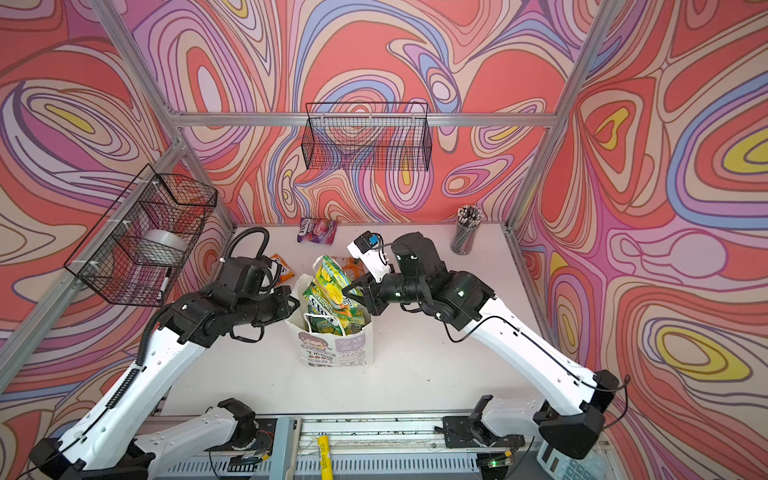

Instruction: Place the snacks into the paper bag

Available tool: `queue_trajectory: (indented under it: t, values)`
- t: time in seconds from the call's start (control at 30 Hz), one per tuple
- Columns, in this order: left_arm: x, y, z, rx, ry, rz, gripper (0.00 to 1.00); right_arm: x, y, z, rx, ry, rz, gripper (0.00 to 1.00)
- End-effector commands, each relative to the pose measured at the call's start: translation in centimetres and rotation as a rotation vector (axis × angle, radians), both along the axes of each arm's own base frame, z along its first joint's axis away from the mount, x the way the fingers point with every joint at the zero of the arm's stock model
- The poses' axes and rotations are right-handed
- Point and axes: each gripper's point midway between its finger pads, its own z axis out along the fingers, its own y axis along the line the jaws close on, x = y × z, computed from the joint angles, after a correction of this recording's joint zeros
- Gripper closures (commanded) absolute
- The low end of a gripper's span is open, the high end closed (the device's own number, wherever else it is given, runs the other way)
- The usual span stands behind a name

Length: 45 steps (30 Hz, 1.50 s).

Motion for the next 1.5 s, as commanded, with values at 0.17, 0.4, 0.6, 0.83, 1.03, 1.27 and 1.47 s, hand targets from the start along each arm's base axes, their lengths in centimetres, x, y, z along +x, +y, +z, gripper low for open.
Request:
queue_trajectory:
  t: [0.17,0.4,0.6,0.83,1.03,1.27,1.47]
  values:
    - [0.4,-0.2,2.5,-0.03,-0.072,-0.011,1.0,0.9,1.8,-3.3,-0.116,-0.03,-0.009,1.0]
    - [0.7,-0.3,2.8,-0.031,-0.079,-0.013,1.0,1.2,2.6,-5.1,-0.166,-0.025,-0.021,0.57]
    - [0.7,0.0,2.7,-0.005,-0.077,-0.01,1.0,2.9,1.0,-4.2,-0.222,-0.101,-0.157,0.22]
    - [0.7,-0.1,2.2,-0.005,-0.071,-0.016,1.0,5.4,0.2,-1.1,-0.259,-0.181,-0.272,0.06]
    - [0.6,0.1,2.4,0.001,-0.07,-0.016,1.0,6.4,3.2,-1.0,-0.259,-0.187,-0.203,0.03]
    - [0.8,-0.4,2.8,-0.003,-0.07,-0.037,1.0,7.9,5.2,-1.5,-0.285,-0.205,-0.178,0.89]
    - [1.8,-3.9,4.6,-0.11,-0.072,-0.16,1.0,8.9,2.7,1.3,-0.282,-0.281,-0.307,1.0]
